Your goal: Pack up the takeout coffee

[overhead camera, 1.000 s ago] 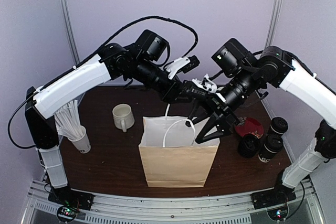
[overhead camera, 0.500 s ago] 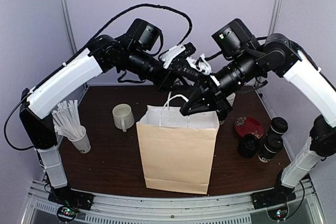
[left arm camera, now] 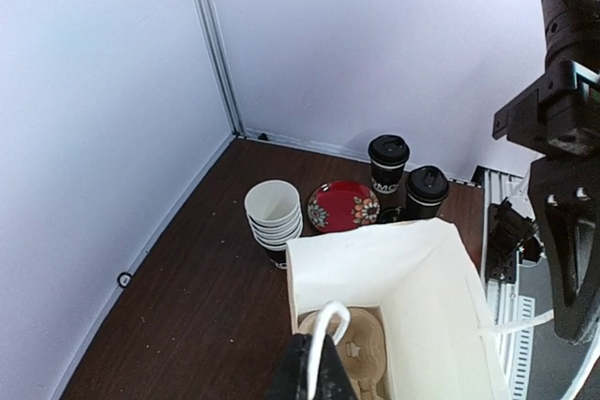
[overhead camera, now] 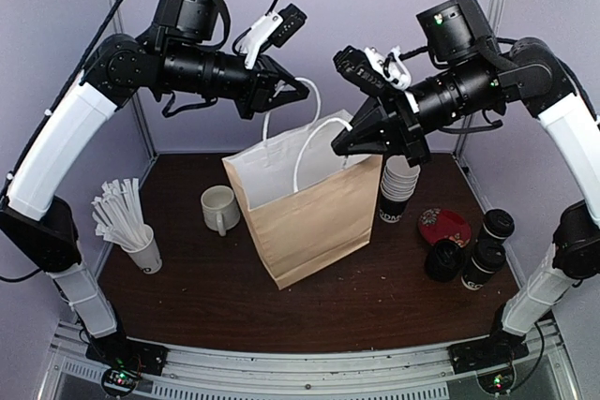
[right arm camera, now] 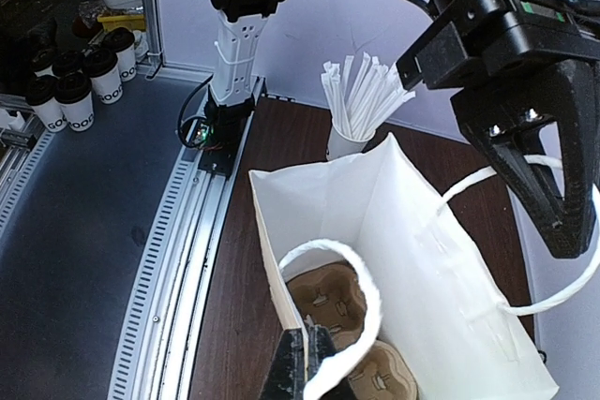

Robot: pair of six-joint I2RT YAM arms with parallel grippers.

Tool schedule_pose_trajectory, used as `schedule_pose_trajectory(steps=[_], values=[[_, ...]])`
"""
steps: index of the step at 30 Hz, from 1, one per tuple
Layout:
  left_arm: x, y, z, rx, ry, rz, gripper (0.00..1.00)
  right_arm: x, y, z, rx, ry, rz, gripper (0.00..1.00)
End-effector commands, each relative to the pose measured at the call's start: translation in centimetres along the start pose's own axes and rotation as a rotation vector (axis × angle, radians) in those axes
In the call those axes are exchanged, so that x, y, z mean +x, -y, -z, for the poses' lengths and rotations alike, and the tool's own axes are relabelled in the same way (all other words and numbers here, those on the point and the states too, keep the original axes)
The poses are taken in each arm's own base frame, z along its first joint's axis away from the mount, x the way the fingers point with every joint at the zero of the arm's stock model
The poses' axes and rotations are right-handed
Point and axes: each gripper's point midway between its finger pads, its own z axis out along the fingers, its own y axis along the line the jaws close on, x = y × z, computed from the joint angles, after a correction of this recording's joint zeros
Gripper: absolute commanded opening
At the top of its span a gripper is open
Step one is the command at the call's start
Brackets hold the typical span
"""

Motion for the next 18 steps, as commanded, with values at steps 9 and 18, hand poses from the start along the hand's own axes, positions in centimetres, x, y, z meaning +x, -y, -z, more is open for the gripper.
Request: schedule_pose_trajectory(steps=[9,18], values=[[7.9,-5.5,-4.0,-0.202,-0.23,0.052,0.78,7.0,3.9,-3.1,-0.008,-0.106,-0.183,0.7],[5.3,-4.7,-1.6,-0.185,-0.109,0.011,0.93,5.0,1.0,0.6,-0.058,-0.052,-0.151,0.99]])
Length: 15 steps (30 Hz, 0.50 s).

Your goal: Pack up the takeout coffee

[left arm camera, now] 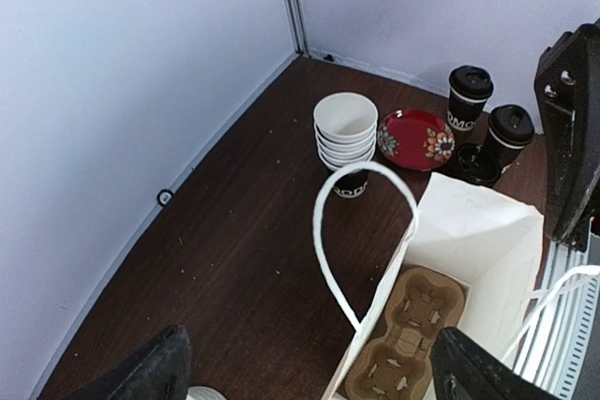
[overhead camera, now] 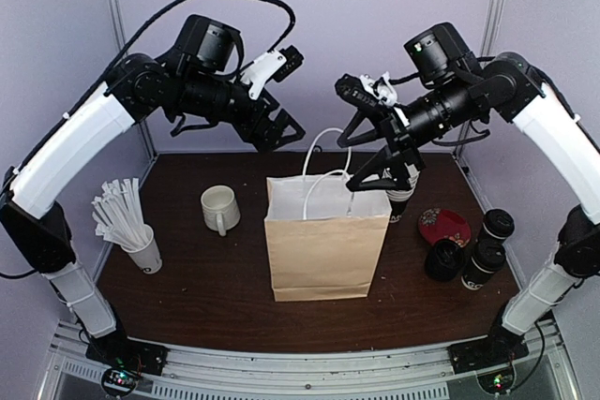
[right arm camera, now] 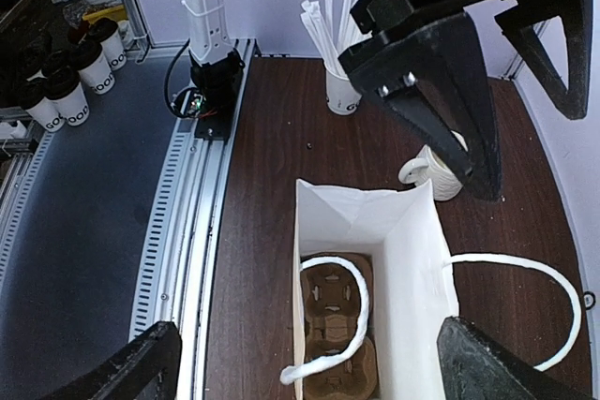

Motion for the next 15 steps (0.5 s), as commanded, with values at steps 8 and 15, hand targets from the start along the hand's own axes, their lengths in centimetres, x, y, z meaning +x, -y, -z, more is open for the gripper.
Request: schedule_pose_trajectory(steps=[8,15], values=[[-2.3,1.5,-2.7,0.102,0.081,-0.037,0.93,1.9,-1.0,0.7,0.028,-0.036,-0.051,0.99],[-1.6,1.5,-7.2,0.17,0.035,0.033,0.77,3.2,-1.1,-2.0,-0.051,-0.069,-0.137,0.82]])
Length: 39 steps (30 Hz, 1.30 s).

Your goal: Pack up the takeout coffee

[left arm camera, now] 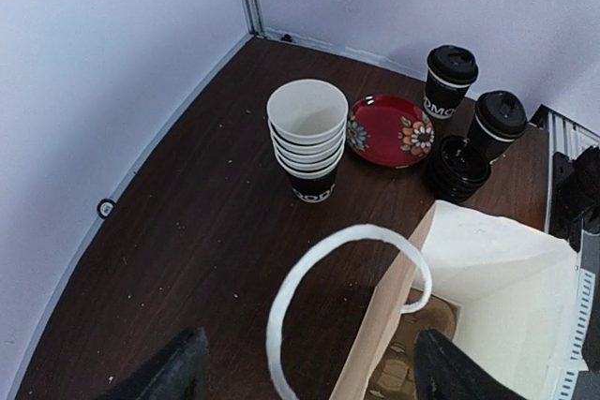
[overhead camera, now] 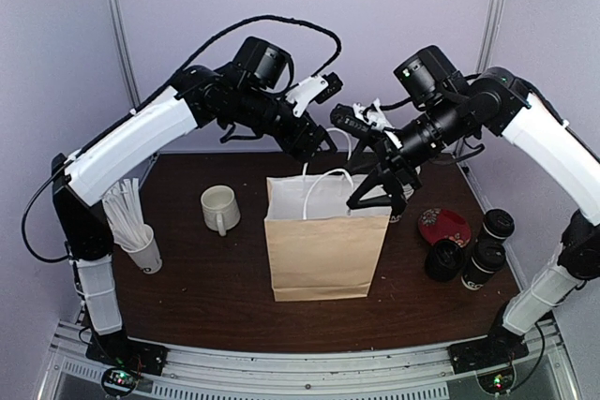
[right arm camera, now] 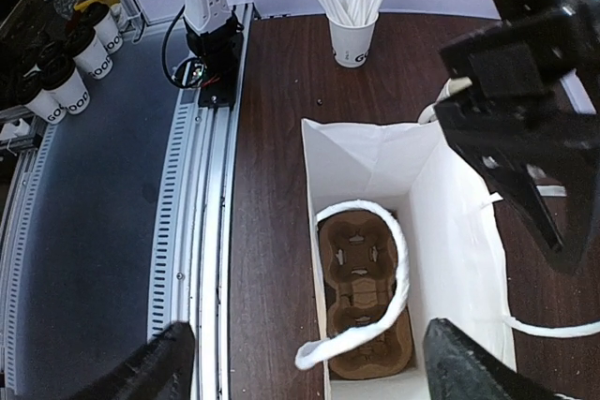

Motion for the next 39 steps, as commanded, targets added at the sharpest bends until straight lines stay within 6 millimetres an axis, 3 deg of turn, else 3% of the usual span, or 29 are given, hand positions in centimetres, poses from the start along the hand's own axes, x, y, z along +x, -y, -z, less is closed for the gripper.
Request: schedule_pose_trajectory(steps=[1,3,4,6,7,9,16,22,28,37,38,39], values=[[-1.6,0.1,-0.8,0.066,0.054,0.047,0.73,-0.2,-0.1,-1.3,-0.04,0.003,-0.041,0.76],[-1.6,-0.3,-1.1,0.06,0.053,0.051,0.6,-0.5,0.0,-1.5,-0.042,0.007,-0.046,0.64],[-1.7,-0.5,-1.1,0.057,0.058,0.053,0.51,-0.7,0.1,-1.5,-0.039,0.01,-0.043,0.48],[-2.0,-0.9,-0.9,0.048,0.07,0.052,0.29,-1.1,0.6,-1.4,-0.015,0.016,-0.039,0.03],[-2.3,-1.2,-0.7,0.041,0.078,0.053,0.17,-1.4,0.8,-1.3,-0.004,0.022,-0.038,0.0],[-2.9,-1.3,-0.1,0.035,0.096,0.05,0.0,-2.1,0.9,-0.8,0.004,0.036,-0.024,0.0],[-7.9,-0.2,5.7,0.071,0.258,0.05,0.0,-6.4,-0.2,3.2,0.036,0.153,0.075,0.0],[-9.7,0.1,8.8,0.068,0.336,0.032,0.0,-8.7,-0.7,5.6,0.068,0.229,0.137,0.0],[-9.1,0.1,8.6,0.064,0.313,0.036,0.0,-7.7,-0.6,4.4,0.041,0.197,0.12,0.0],[-4.6,-0.9,4.5,0.015,0.169,0.047,0.0,-5.1,0.8,1.6,0.051,0.139,0.081,0.0],[-4.1,-1.0,4.1,0.01,0.153,0.026,0.1,-4.6,1.0,1.1,0.05,0.125,0.075,0.06],[-3.6,-1.1,3.7,0.001,0.135,0.014,0.33,-4.0,1.2,0.7,0.051,0.105,0.068,0.27]])
